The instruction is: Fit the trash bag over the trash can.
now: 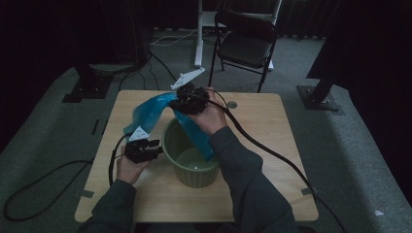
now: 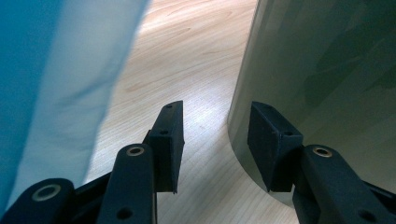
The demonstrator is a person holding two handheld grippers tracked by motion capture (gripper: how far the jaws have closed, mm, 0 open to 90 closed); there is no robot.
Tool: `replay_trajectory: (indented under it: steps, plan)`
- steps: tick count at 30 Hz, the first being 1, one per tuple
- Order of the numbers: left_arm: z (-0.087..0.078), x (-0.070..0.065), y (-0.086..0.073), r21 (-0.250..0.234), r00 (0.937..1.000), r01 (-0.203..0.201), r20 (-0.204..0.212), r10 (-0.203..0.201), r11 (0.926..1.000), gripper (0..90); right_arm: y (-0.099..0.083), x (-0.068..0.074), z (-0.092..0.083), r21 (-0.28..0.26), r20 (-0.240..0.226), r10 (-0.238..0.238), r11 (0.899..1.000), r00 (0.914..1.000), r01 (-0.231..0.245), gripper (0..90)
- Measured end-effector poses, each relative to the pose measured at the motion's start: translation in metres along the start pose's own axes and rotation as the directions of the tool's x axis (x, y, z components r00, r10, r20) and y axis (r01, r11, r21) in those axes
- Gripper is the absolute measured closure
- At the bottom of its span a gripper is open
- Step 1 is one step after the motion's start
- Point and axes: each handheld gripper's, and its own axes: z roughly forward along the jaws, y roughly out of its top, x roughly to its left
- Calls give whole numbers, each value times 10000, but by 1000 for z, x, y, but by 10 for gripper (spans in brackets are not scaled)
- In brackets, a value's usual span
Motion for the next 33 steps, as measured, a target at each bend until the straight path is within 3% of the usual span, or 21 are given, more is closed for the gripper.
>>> replay_trajectory:
  steps: [7, 11, 22, 25, 33]
  plan:
    - [-11, 0, 0, -442, 9999, 126, -4, -126, 9989, 560, -3, 1, -2, 453, 564, -294, 9986, 9980, 269, 894]
    - [-14, -1, -1, -525, 9999, 120, 13, -120, 9985, 560, -12, -7, -5, 410, 711, -14, 9992, 9975, -15, 894]
    - [-15, -3, 0, -636, 9999, 113, -15, -114, 9979, 559, -36, -22, -14, 434, 829, 227, 9987, 9963, -264, 894]
    - [-16, -2, 0, -706, 9999, 116, -100, -124, 9974, 555, -43, -26, -19, 200, 761, 472, 9986, 9960, -488, 894]
    - [-22, 0, 0, -1018, 9990, 244, -356, -282, 9945, 540, -53, -26, -28, 271, 819, 356, 9989, 9960, -379, 894]
